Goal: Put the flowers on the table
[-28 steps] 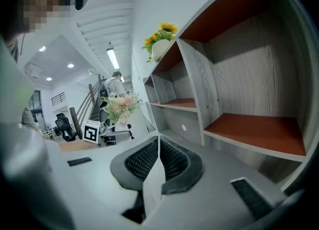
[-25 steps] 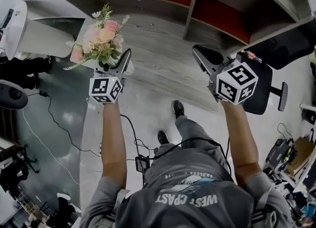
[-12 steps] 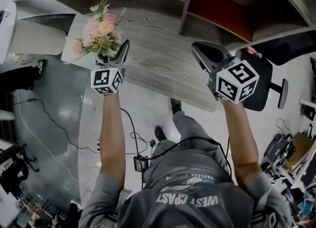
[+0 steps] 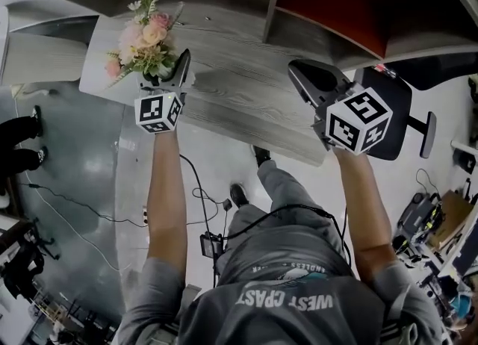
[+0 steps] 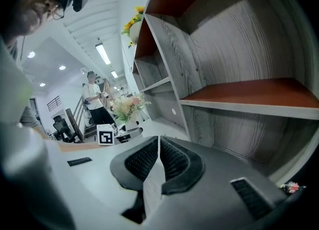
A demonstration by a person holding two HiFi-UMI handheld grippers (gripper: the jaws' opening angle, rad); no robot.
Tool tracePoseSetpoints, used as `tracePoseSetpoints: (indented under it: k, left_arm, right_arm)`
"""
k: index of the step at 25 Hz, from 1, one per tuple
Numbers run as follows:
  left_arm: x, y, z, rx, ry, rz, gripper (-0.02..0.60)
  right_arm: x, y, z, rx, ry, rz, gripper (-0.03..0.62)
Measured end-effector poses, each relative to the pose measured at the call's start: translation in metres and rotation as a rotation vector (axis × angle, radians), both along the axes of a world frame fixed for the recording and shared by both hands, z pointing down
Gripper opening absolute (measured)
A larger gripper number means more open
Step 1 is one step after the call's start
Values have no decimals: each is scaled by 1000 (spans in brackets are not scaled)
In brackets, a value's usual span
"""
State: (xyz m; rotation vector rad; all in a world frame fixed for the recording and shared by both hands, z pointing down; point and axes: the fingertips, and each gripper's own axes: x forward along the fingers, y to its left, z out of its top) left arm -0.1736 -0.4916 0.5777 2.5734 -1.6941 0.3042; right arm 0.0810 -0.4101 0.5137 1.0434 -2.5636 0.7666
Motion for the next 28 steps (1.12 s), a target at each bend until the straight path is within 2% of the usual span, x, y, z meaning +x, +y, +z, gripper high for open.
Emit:
tracePoseSetpoints:
  k: [18,28]
  left_arm:
    - [2,4,13,59,21,-14,364]
    - [18,20,14,41,22,60,369]
  right_arm:
    - [-6,-1,17,-37,5,5,32]
    - [-15,5,13,-37,2,3,32]
